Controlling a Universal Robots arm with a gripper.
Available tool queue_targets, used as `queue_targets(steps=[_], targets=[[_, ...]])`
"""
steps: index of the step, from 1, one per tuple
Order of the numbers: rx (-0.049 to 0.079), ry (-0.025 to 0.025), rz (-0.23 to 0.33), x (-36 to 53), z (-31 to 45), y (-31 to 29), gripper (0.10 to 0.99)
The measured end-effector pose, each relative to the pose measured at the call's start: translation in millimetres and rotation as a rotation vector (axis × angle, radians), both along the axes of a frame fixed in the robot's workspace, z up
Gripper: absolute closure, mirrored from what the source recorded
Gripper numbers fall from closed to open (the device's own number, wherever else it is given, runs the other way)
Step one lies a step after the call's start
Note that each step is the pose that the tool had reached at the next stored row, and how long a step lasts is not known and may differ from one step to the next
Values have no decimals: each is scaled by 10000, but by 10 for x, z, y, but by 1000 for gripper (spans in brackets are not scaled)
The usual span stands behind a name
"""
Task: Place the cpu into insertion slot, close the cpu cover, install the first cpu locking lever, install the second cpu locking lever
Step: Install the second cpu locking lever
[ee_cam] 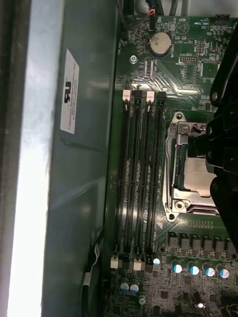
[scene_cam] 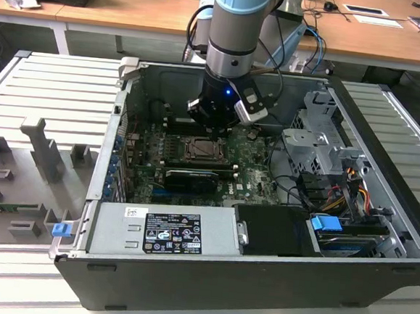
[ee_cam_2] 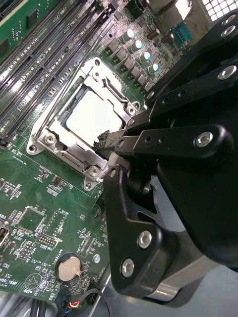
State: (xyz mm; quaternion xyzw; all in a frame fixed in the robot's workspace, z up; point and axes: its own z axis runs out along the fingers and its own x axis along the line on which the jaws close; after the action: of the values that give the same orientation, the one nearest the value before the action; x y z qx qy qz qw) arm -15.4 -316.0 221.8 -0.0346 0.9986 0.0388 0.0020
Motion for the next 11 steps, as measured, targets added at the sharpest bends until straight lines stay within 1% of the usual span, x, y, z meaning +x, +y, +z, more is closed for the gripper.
queue_targets(steps=[4, 11], targets=[[6, -3, 0, 1, 15, -1, 980], [5, -1, -9, 0, 16, -65, 980]])
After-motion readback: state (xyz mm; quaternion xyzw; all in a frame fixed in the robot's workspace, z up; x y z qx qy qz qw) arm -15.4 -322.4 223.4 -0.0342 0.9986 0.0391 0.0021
